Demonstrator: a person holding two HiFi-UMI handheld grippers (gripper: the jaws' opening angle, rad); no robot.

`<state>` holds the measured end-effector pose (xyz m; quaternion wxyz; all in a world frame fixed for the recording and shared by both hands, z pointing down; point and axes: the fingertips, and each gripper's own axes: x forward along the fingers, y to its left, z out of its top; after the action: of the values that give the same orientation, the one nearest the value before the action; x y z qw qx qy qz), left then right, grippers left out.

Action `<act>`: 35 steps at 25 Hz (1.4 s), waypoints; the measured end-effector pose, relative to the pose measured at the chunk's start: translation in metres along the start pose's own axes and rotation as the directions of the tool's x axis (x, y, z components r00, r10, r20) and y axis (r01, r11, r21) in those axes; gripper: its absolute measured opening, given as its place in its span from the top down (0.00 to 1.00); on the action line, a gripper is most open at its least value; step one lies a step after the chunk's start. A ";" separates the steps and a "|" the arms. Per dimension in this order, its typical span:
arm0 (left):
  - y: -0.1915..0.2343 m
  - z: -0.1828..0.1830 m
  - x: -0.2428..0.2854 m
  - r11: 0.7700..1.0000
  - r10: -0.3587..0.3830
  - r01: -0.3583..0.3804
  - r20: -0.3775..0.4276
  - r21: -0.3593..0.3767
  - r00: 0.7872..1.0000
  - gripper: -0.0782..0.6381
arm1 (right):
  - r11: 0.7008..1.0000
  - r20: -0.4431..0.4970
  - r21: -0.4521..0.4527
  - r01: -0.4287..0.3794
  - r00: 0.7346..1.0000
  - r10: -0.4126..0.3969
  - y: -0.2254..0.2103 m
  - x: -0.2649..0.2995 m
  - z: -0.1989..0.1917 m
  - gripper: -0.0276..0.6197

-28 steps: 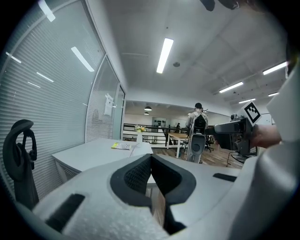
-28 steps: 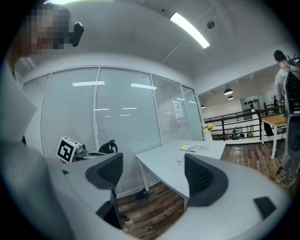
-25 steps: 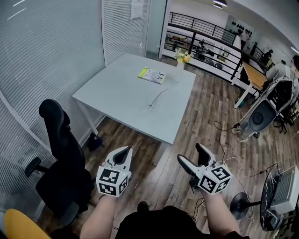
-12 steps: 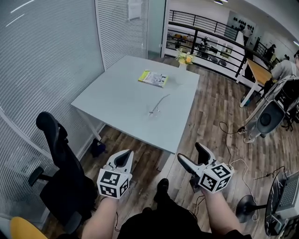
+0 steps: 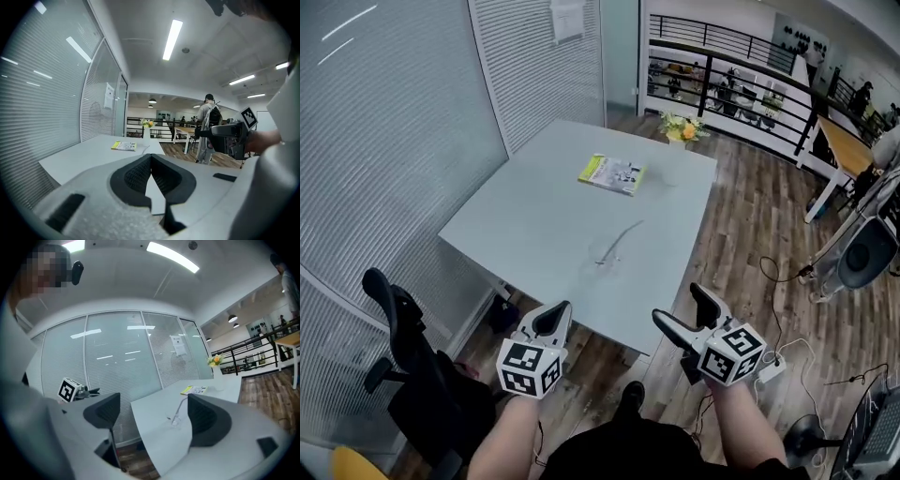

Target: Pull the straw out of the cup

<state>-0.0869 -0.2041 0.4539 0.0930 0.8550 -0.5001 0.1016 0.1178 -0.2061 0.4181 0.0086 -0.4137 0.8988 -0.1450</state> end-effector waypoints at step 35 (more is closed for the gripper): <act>0.144 0.008 0.150 0.996 -0.063 0.060 -0.042 -0.072 0.997 0.88 | 0.997 -0.115 0.046 0.067 0.992 -0.061 -0.078 0.193 -0.014 0.42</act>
<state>-0.1405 -0.4013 0.4950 0.1372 0.8637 -0.4745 0.1001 0.0466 -0.3948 0.4731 -0.0368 -0.4330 0.8802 -0.1906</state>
